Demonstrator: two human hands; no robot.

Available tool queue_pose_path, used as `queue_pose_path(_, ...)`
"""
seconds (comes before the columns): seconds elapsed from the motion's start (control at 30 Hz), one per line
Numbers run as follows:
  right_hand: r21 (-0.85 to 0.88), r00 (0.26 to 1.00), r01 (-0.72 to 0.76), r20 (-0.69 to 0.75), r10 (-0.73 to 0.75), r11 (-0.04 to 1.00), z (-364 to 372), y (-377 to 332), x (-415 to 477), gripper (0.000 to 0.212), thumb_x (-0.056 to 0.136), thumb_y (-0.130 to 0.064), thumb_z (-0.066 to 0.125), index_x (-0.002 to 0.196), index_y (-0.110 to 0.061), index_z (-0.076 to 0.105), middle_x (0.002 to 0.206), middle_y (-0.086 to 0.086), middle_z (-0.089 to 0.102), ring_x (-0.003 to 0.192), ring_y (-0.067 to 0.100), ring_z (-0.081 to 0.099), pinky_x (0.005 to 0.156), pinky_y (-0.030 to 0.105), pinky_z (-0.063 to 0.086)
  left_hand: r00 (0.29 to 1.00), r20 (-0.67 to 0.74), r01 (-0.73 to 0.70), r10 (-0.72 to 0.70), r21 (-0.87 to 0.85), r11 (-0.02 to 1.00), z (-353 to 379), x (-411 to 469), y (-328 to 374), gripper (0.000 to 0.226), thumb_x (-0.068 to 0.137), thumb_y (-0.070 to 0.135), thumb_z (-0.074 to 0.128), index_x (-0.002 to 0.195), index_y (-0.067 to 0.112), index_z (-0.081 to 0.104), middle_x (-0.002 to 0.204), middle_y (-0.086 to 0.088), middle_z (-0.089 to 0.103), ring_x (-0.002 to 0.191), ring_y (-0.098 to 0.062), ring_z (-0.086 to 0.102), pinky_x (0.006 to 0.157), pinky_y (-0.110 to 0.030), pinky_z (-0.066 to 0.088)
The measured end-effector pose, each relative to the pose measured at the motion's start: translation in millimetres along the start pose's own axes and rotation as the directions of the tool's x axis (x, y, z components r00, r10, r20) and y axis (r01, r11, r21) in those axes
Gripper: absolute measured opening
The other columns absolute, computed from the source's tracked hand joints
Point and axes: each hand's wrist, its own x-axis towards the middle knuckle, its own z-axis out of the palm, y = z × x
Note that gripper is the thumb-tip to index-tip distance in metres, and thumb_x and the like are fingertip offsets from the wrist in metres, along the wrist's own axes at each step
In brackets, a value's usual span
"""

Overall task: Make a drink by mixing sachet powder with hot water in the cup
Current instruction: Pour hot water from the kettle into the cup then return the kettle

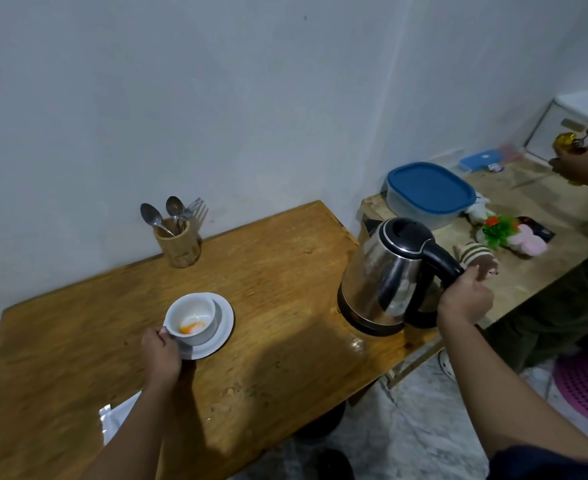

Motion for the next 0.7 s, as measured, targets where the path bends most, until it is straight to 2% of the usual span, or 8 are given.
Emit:
queue_pose_path(0.13, -0.029, 1.0, -0.019, -0.015, 0.019, 0.999, 0.2, -4.7, -4.2, 0.046, 0.091, -0.033, 0.04, 0.07, 0.004, 0.059, 0.094, 0.031, 0.065, 0.082, 0.042, 0.059, 0.077, 0.05, 0.048, 1.0, -0.002, 0.009, -0.009, 0.022, 1.0, 0.9, -0.7, 0.1, 0.03, 0.098, 0.014, 0.033, 0.111, -0.006, 0.051, 0.115, -0.029, 0.054, 0.104, -0.041, 0.053, 0.086, -0.048, 0.044)
queue_pose_path(0.23, -0.036, 1.0, 0.008, -0.013, -0.009, 0.999, 3.0, -13.6, -9.3, 0.042, 0.089, -0.033, 0.042, 0.053, -0.013, 0.046, 0.085, 0.026, 0.063, 0.076, 0.036, 0.058, 0.08, 0.05, 0.049, 1.0, -0.001, 0.025, -0.025, 0.031, 0.999, 0.0, -0.4, 2.6, 0.03, 0.098, 0.014, 0.033, 0.112, -0.006, 0.051, 0.115, -0.028, 0.054, 0.104, -0.041, 0.053, 0.087, -0.048, 0.044)
queue_pose_path(0.3, -0.06, 1.0, 0.016, 0.0, -0.016, 0.998, 6.1, -19.9, -10.0, 0.04, 0.085, -0.037, 0.044, 0.051, -0.015, 0.043, 0.081, 0.02, 0.063, 0.082, 0.038, 0.062, 0.08, 0.05, 0.05, 0.999, 0.009, 0.04, -0.041, 0.043, 0.998, -1.3, 1.0, 4.0, 0.03, 0.098, 0.014, 0.034, 0.111, -0.006, 0.052, 0.113, -0.028, 0.055, 0.103, -0.041, 0.054, 0.087, -0.048, 0.045)
queue_pose_path(0.37, -0.096, 0.999, 0.024, 0.031, -0.021, 0.995, 8.3, -28.7, -11.2, 0.038, 0.082, -0.04, 0.043, 0.06, -0.009, 0.051, 0.086, 0.02, 0.067, 0.084, 0.038, 0.063, 0.082, 0.05, 0.052, 0.998, 0.024, 0.05, -0.051, 0.05, 0.998, -2.6, 3.1, 5.5, 0.03, 0.097, 0.013, 0.034, 0.109, -0.008, 0.053, 0.113, -0.03, 0.055, 0.103, -0.041, 0.054, 0.087, -0.049, 0.045)
queue_pose_path(0.43, -0.113, 0.995, 0.068, 0.079, -0.059, 0.991, 6.9, -40.7, -15.9, 0.038, 0.086, -0.035, 0.044, 0.079, -0.001, 0.061, 0.098, 0.027, 0.066, 0.087, 0.039, 0.06, 0.084, 0.047, 0.049, 0.998, 0.041, 0.055, -0.057, 0.045, 0.997, -3.4, 5.1, 6.5, 0.032, 0.097, 0.011, 0.034, 0.108, -0.011, 0.054, 0.113, -0.031, 0.055, 0.102, -0.043, 0.054, 0.084, -0.048, 0.044)
queue_pose_path(0.5, -0.135, 0.985, 0.144, 0.112, -0.13, 0.98, 7.8, -51.8, -17.1, 0.04, 0.091, -0.029, 0.044, 0.088, 0.008, 0.06, 0.098, 0.03, 0.059, 0.089, 0.037, 0.055, 0.085, 0.044, 0.045, 0.997, 0.056, 0.057, -0.06, 0.048, 0.997, -4.2, 7.3, 7.4, 0.032, 0.096, 0.01, 0.035, 0.108, -0.012, 0.054, 0.113, -0.032, 0.056, 0.102, -0.044, 0.054, 0.079, -0.043, 0.042)
queue_pose_path(0.6, -0.126, 0.958, 0.267, 0.141, -0.249, 0.956, 17.9, -65.7, -18.9, 0.042, 0.09, -0.031, 0.045, 0.075, 0.005, 0.061, 0.088, 0.027, 0.063, 0.078, 0.033, 0.053, 0.07, 0.039, 0.04, 0.993, 0.076, 0.087, -0.091, 0.054, 0.995, -5.3, 8.7, 9.1, 0.03, 0.095, 0.012, 0.037, 0.108, -0.01, 0.053, 0.114, -0.031, 0.056, 0.103, -0.043, 0.054, 0.084, -0.045, 0.045)
queue_pose_path(0.7, -0.147, 0.913, 0.365, 0.252, -0.322, 0.919, 38.6, -80.6, -23.7, 0.039, 0.088, -0.03, 0.047, 0.064, 0.0, 0.055, 0.073, 0.02, 0.057, 0.076, 0.036, 0.058, 0.064, 0.033, 0.033, 0.988, 0.099, 0.113, -0.118, 0.049, 0.992, -6.5, 8.5, 11.4, 0.03, 0.096, 0.013, 0.038, 0.112, -0.009, 0.052, 0.117, -0.03, 0.056, 0.103, -0.04, 0.054, 0.084, -0.044, 0.044)
